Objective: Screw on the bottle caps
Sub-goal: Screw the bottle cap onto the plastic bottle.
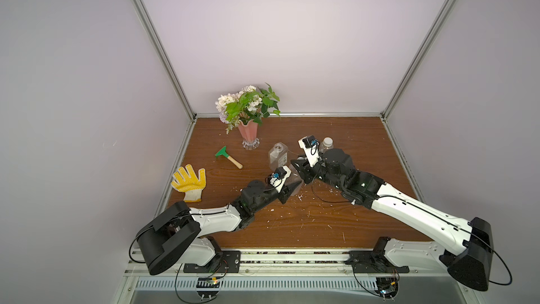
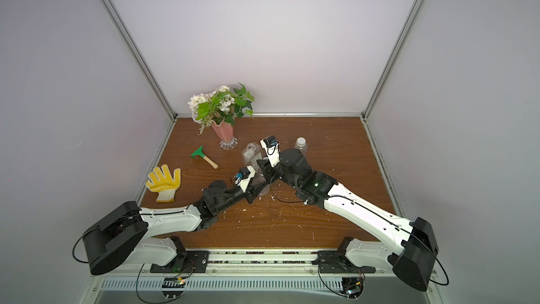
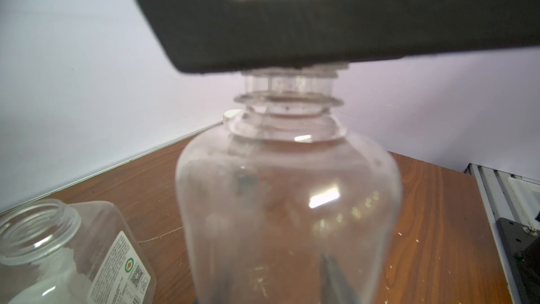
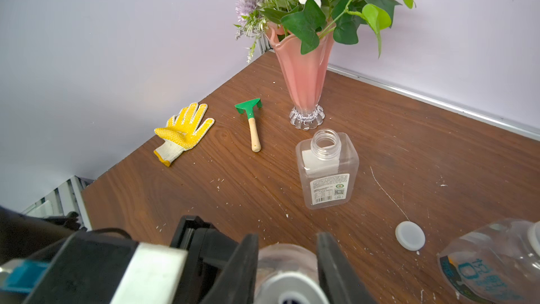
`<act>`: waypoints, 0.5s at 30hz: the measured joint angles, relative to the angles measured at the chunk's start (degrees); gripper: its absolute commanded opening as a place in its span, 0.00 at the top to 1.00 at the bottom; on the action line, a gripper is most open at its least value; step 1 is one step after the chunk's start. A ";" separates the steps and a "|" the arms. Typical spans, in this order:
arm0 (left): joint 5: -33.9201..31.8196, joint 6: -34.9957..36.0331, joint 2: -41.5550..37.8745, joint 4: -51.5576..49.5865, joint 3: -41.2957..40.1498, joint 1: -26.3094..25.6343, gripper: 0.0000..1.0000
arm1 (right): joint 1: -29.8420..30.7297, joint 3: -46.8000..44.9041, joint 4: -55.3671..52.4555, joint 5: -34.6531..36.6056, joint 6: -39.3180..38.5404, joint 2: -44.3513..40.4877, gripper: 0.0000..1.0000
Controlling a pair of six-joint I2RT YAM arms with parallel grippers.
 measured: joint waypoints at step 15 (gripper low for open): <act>-2.12 -1.29 0.00 2.84 -0.02 0.13 0.61 | -8.02 1.75 -11.10 -13.94 -10.19 -8.04 0.04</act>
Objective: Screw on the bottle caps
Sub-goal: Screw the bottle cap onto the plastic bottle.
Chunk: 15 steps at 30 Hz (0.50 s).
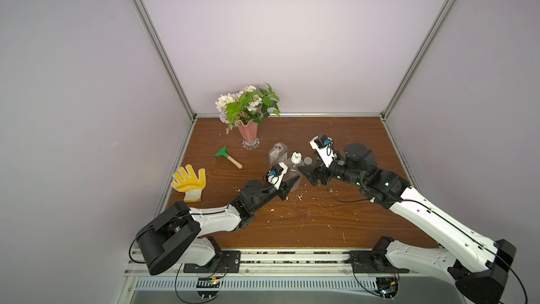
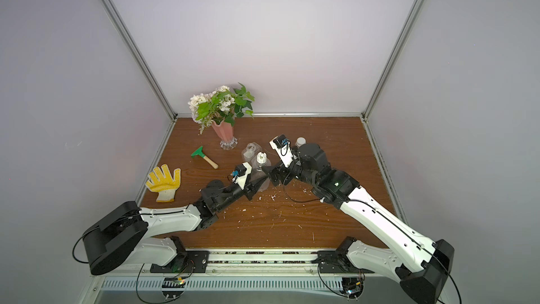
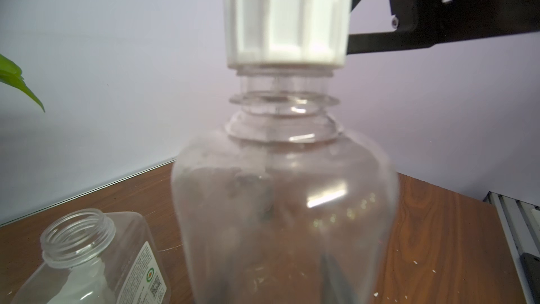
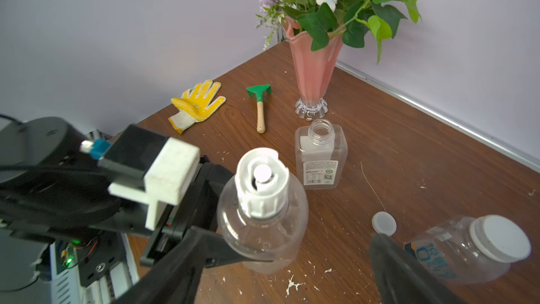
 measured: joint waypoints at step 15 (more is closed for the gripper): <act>20.74 0.33 -3.91 0.09 0.00 0.04 0.60 | -6.40 -0.11 -1.40 -30.91 -18.93 -1.62 0.07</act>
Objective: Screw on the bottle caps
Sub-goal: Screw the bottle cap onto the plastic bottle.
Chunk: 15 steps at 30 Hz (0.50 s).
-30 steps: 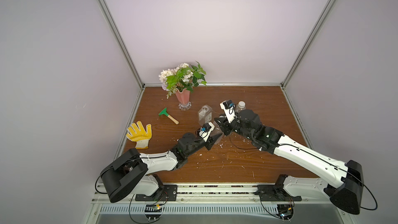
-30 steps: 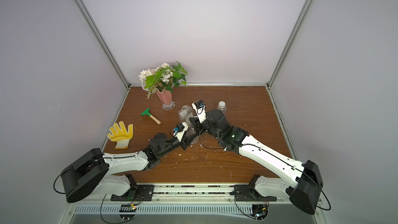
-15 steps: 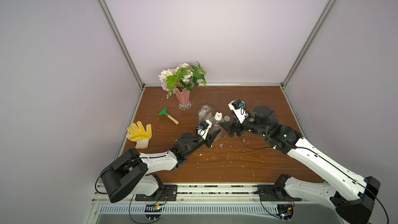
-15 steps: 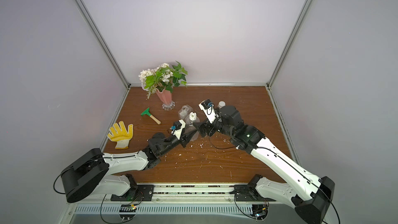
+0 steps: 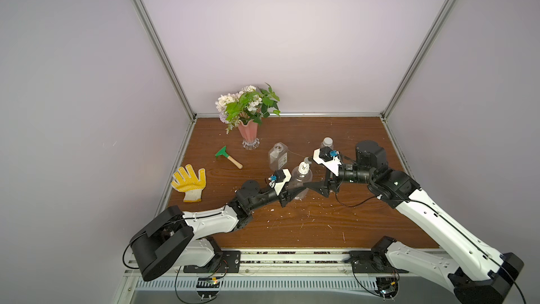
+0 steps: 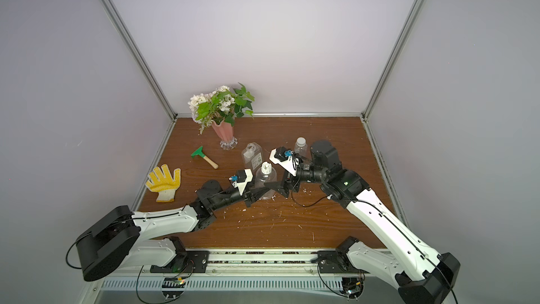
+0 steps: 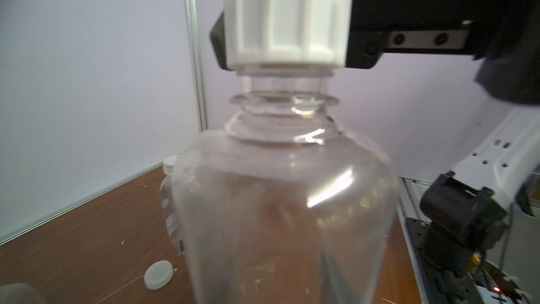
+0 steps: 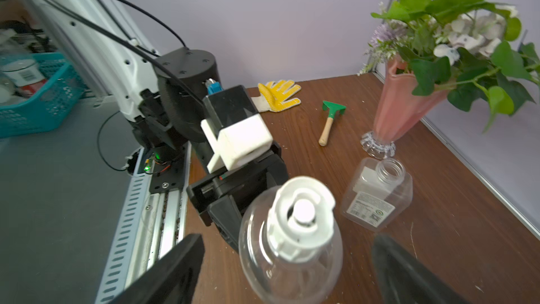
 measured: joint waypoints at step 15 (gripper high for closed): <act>7.96 -0.02 -0.46 -0.09 0.17 0.00 0.60 | 0.00 1.36 2.21 -9.62 -0.74 3.43 0.55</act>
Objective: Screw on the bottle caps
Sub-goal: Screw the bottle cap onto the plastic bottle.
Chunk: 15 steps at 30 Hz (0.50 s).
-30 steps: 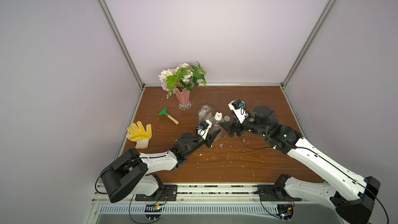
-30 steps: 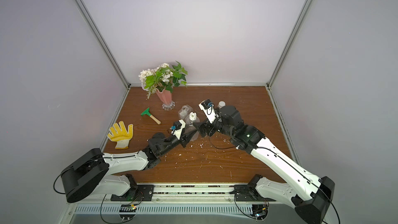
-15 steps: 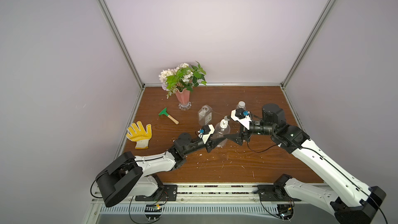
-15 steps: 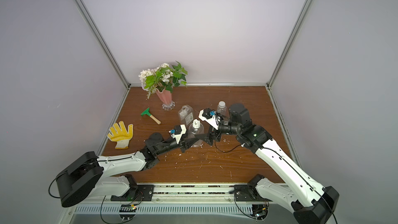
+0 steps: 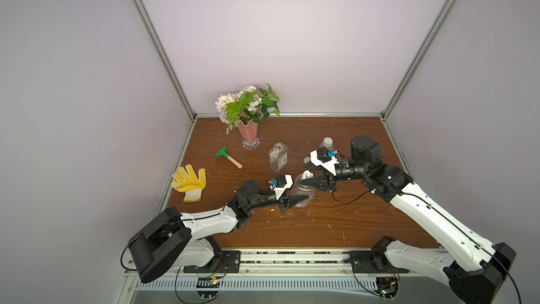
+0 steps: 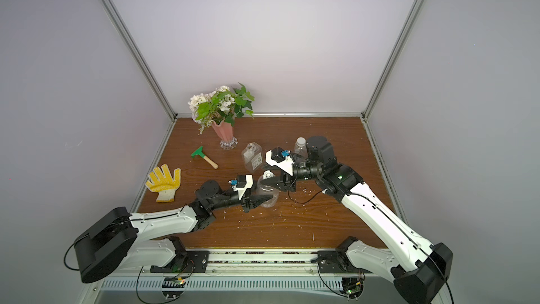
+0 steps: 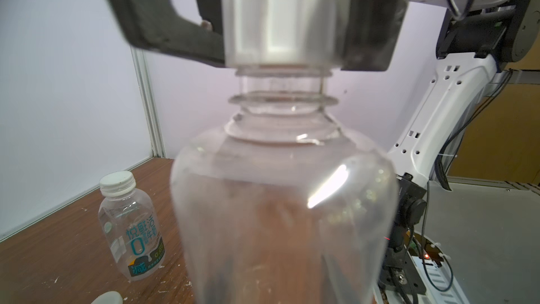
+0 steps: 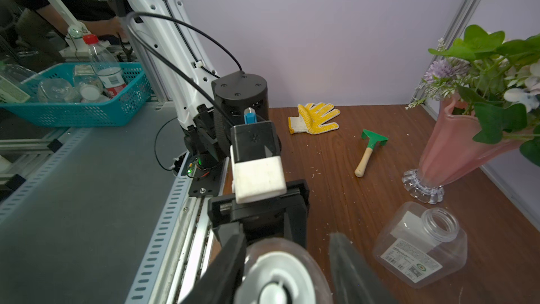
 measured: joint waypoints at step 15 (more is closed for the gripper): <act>-7.63 1.01 -0.04 -2.27 0.61 0.00 0.60 | 0.26 -3.08 4.57 7.23 5.88 -0.59 0.85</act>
